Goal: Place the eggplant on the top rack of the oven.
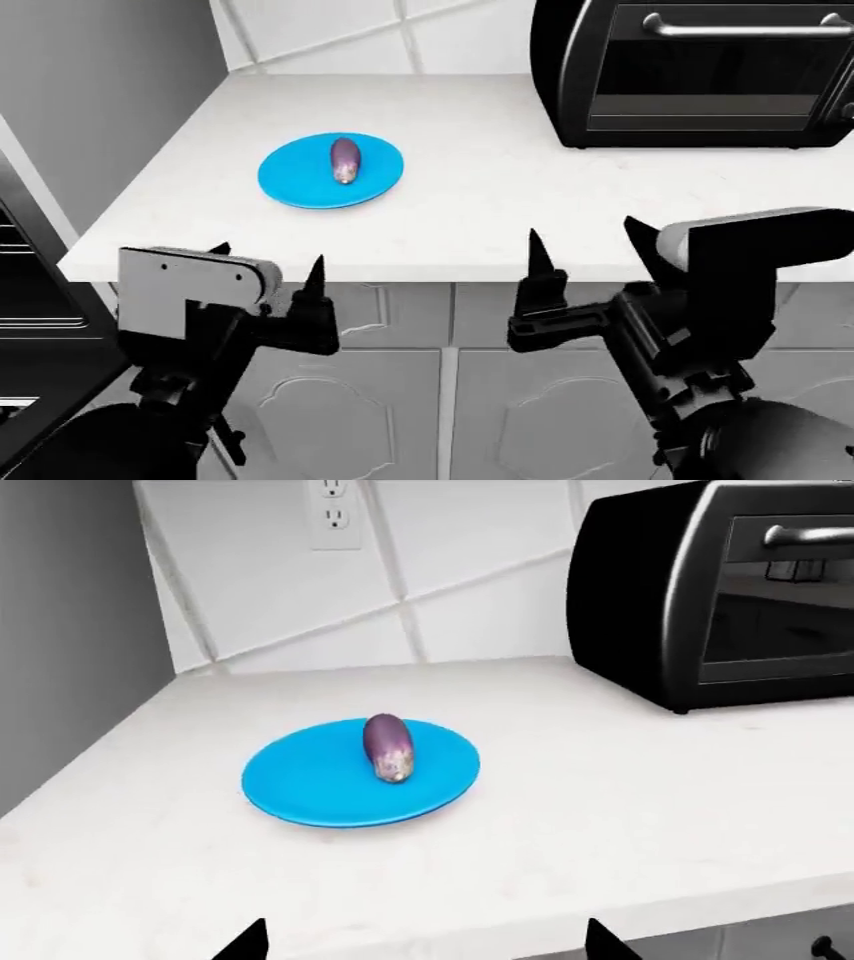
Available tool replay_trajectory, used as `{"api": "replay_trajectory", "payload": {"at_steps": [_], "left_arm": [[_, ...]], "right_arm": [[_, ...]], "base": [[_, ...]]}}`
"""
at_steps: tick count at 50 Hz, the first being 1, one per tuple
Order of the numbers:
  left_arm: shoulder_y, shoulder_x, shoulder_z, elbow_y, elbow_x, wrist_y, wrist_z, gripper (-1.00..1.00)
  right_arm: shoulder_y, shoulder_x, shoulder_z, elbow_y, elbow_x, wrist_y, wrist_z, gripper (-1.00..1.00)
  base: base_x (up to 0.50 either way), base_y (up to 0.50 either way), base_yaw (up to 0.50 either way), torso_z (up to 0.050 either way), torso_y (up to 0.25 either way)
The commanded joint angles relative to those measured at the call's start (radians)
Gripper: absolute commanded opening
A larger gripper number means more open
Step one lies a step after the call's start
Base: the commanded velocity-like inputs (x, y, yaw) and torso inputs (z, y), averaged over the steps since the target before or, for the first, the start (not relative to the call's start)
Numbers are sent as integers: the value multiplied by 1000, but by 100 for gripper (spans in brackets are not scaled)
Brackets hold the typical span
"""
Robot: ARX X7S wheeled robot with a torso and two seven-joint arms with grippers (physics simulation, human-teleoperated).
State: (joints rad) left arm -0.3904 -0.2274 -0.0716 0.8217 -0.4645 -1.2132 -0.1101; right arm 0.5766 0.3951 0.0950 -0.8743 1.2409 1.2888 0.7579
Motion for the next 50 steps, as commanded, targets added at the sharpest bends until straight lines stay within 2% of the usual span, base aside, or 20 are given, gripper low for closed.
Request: {"api": "replay_trajectory", "payload": {"at_steps": [1,3,4,9,14,15,22,39,50], "left_arm": [[-241,13,-100,12,-224,-335,-65,100],[-261,20,-113,-13,-248,-351,-83,100],[-262,7,-135,-62,-368,-357,-165,100],[-294,-28,-192,-131,-630,-355,-358,100],[-296,-52,-205,-174,-751,-341,-458,100],[-287,-80,-155,-140,-709,-293,-412,100],[-287,-71,-169,-178,-740,-289,-444,100],[-286,-89,-162,-194,-778,-270,-493,100],[-289,-93,-130,-202,-781,-255,-507,100]], "right_arm": [[288,118,-40,100,523,159,387,100],[286,116,-32,105,510,149,385,100],[286,115,-34,115,505,147,384,100],[279,126,-61,145,550,117,432,100],[291,139,-84,158,570,101,466,100],[283,143,-80,165,576,90,479,100],[281,145,-78,165,591,60,488,100],[274,185,-97,138,644,19,530,100],[231,186,-82,141,599,29,472,100]], "base": [[0,0,0,0,0],[0,0,0,0,0],[0,0,0,0,0],[0,0,0,0,0],[0,0,0,0,0],[0,0,0,0,0],[30,0,0,0,0],[494,0,0,0,0],[500,0,0,0,0]]}}
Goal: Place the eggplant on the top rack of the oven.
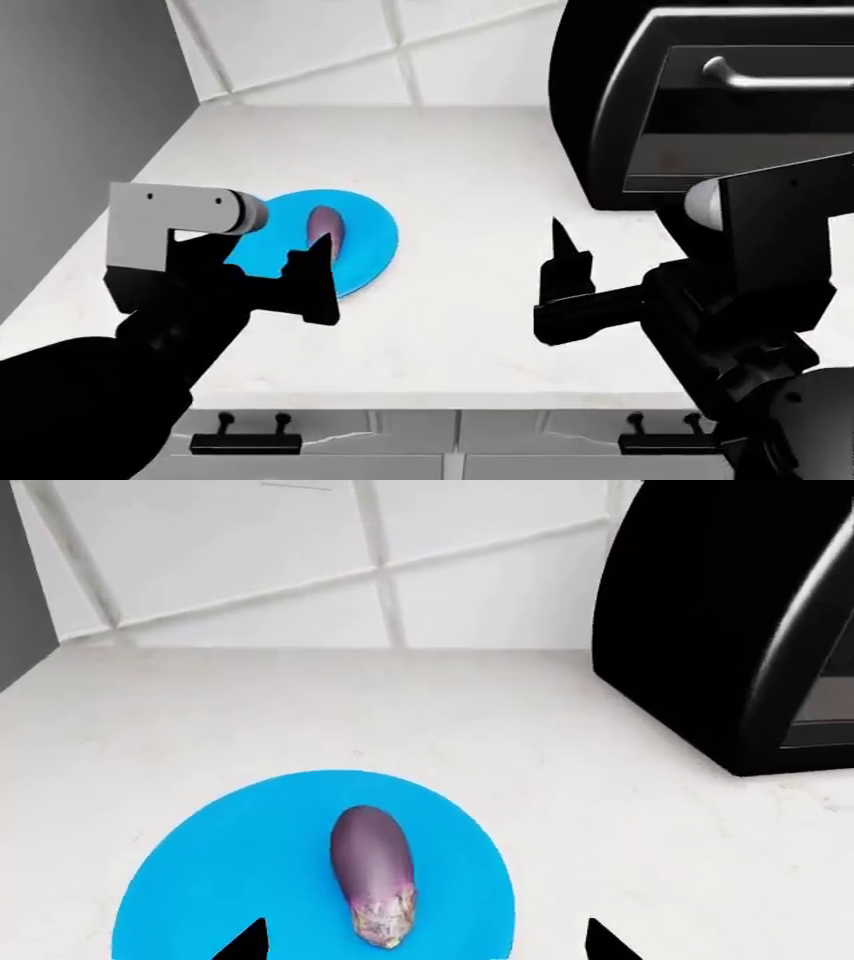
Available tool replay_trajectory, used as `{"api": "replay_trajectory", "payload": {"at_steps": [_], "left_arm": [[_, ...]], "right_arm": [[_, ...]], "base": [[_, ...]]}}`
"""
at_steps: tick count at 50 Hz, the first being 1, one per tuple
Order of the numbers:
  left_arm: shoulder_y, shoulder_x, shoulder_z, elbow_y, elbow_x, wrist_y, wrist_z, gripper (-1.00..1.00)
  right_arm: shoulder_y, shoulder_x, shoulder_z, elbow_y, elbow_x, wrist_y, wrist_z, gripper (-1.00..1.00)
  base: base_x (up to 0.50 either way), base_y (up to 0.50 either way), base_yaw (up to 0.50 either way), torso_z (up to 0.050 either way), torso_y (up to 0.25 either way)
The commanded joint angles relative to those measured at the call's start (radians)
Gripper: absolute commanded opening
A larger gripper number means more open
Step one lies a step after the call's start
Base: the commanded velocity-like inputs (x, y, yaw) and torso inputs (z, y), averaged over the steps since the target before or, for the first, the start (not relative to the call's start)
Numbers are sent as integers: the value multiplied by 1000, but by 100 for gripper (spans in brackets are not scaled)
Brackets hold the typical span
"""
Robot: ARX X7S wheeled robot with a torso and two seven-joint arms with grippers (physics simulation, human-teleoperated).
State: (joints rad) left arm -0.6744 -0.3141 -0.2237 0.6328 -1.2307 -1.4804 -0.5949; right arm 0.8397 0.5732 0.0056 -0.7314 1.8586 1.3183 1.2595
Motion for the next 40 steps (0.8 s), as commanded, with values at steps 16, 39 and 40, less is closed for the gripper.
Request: {"api": "replay_trajectory", "payload": {"at_steps": [16,39,40], "left_arm": [[-76,42,38,-154,-217,-65,-306,100],[-233,13,274,-387,44,133,-210,100],[-235,10,294,-399,70,151,-192,100]], "right_arm": [[-169,-16,101,-66,-94,-25,-146,100],[-187,-23,135,-89,-184,-33,-271,100],[-197,-22,141,-90,-202,-31,-287,100]], "base": [[62,0,0,0,1],[0,0,0,0,0],[0,0,0,0,0]]}}
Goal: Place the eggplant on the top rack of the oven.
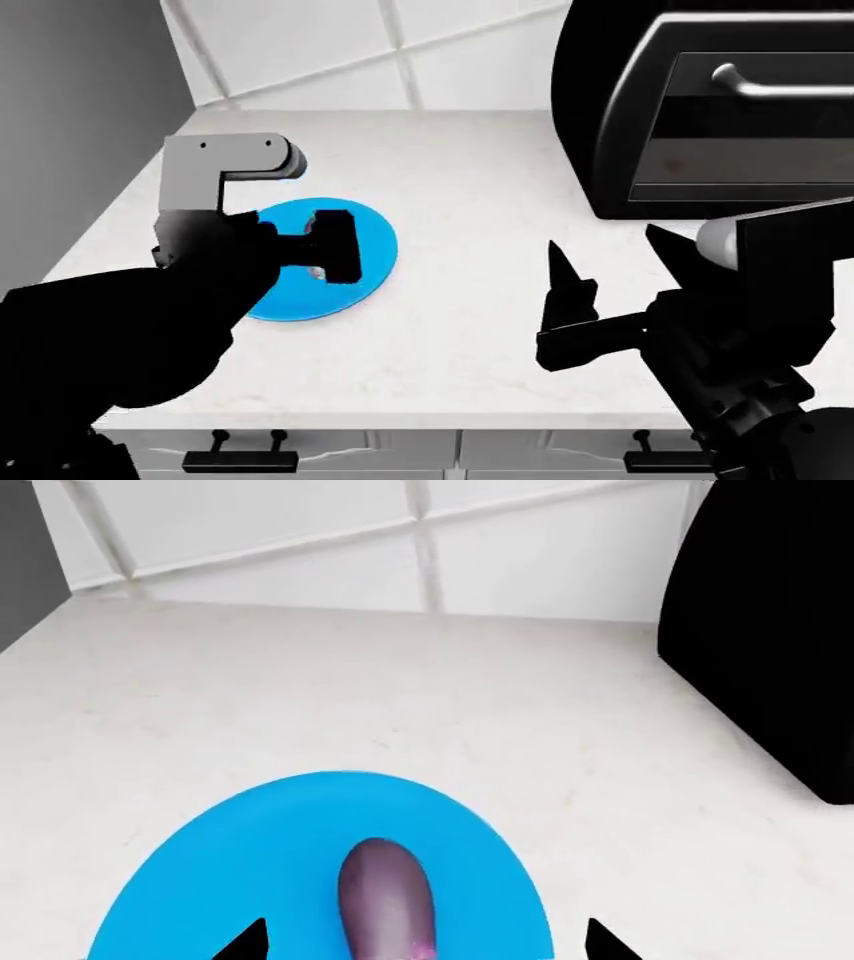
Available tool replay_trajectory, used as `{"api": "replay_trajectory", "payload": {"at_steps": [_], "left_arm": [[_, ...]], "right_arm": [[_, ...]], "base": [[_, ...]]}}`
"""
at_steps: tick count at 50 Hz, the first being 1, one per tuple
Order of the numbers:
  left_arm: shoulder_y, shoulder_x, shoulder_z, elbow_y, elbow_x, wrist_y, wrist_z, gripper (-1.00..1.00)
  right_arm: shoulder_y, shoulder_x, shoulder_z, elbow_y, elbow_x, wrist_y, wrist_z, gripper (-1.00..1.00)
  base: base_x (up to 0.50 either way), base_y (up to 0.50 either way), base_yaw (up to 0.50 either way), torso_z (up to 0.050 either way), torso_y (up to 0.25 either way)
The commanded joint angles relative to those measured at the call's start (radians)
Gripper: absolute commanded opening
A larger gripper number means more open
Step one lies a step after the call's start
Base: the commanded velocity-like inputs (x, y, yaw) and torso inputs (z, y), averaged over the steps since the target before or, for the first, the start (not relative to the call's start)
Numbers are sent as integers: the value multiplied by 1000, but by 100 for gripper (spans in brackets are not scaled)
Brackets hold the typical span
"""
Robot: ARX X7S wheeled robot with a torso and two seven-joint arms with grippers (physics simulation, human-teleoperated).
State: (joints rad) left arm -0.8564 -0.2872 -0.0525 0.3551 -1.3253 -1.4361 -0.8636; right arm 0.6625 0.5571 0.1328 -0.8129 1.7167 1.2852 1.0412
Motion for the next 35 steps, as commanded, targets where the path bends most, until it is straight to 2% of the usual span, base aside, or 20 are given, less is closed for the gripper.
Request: {"api": "replay_trajectory", "payload": {"at_steps": [1,11,35], "left_arm": [[-53,-12,123,-137,170,114,77,100],[-59,-5,207,-201,244,145,96,100],[-101,24,315,-357,324,213,175,100]], "right_arm": [[-32,-9,23,-11,-78,0,-85,100],[-117,-38,62,-21,-226,-34,-244,100],[-155,-40,34,-1,-334,-69,-346,100]], "base": [[0,0,0,0,0],[0,0,0,0,0],[0,0,0,0,0]]}}
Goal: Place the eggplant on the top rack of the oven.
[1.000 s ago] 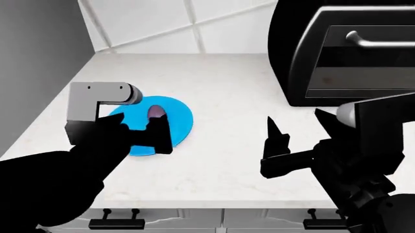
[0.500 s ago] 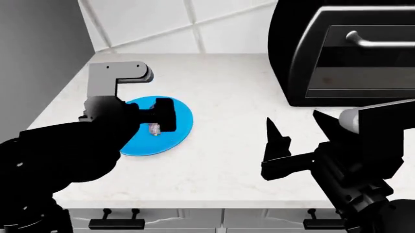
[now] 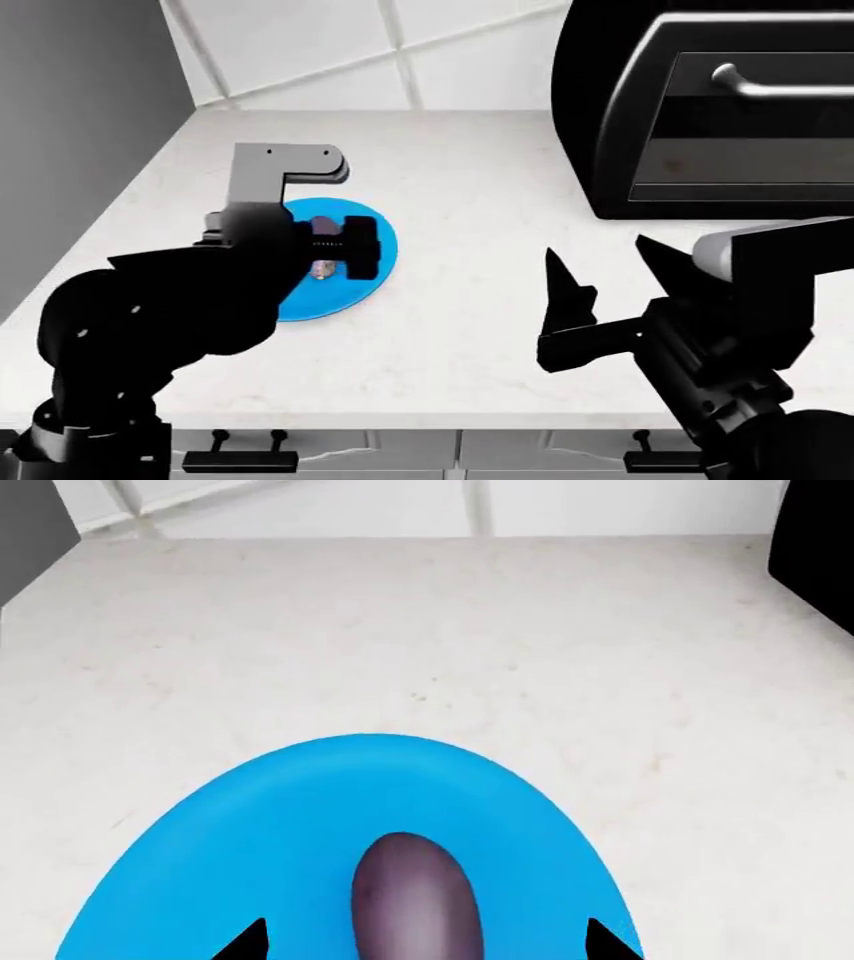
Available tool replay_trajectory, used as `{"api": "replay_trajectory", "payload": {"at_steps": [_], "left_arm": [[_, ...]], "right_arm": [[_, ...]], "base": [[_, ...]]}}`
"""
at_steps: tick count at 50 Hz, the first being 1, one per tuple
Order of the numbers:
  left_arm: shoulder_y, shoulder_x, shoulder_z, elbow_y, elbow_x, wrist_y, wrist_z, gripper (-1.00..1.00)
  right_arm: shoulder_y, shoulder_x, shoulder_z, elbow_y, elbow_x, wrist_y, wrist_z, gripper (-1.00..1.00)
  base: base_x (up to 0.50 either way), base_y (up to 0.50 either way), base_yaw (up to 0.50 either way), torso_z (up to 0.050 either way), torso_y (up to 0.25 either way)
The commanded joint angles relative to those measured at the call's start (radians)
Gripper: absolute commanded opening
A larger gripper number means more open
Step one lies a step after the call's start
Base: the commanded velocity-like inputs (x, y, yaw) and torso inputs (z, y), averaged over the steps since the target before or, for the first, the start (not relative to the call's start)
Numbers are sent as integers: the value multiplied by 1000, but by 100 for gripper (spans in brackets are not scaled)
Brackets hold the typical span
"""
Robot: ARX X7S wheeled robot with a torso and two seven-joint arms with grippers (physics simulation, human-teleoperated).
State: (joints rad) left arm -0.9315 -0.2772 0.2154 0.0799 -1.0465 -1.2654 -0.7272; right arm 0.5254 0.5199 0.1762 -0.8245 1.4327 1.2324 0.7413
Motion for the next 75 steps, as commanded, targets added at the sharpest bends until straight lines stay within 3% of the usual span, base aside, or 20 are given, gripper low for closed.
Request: {"api": "replay_trajectory", "payload": {"at_steps": [1,35,36,58,75], "left_arm": [[-27,14,51,-92,50,49,44,100],[-9,19,115,-200,89,92,68,100],[-8,19,112,-195,84,93,71,-100],[54,3,-10,119,-83,5,-107,-100],[123,-54,-156,421,-327,-21,-205,-100]], "right_arm": [[-19,-3,-10,10,-51,-17,-47,100],[-56,19,-8,8,-86,-61,-79,100],[-56,20,-10,8,-87,-61,-79,100],[-42,31,-17,0,-62,-68,-50,100],[52,49,-53,-10,32,-40,57,100]], "base": [[0,0,0,0,0],[0,0,0,0,0],[0,0,0,0,0],[0,0,0,0,0],[0,0,0,0,1]]}}
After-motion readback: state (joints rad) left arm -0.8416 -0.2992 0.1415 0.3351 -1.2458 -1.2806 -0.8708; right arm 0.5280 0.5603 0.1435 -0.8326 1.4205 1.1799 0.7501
